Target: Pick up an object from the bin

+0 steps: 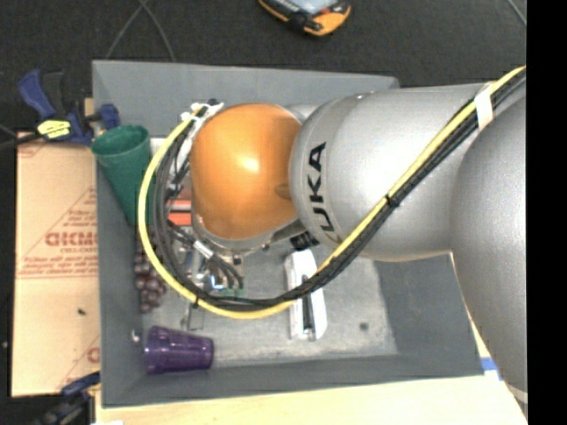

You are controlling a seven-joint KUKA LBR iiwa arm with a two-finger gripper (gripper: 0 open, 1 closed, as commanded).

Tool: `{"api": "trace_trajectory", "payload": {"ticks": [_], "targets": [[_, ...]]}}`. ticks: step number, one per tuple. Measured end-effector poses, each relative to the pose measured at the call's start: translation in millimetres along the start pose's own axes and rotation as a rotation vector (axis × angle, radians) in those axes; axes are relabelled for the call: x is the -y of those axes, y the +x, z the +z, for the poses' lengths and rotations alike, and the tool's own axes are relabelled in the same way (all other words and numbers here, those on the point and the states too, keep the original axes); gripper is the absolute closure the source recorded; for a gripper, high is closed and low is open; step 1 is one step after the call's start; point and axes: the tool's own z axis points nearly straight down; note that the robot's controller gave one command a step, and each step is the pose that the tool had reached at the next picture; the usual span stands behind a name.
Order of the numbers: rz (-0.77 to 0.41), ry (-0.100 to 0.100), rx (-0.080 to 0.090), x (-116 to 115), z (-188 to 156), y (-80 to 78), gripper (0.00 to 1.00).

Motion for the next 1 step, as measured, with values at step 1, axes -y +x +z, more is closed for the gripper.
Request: {"api": "trace_trajectory", "payload": {"ticks": [1], "targets": [[0.006,-0.002,0.008,1.5,-4.2,-1.9,0.00]]}}
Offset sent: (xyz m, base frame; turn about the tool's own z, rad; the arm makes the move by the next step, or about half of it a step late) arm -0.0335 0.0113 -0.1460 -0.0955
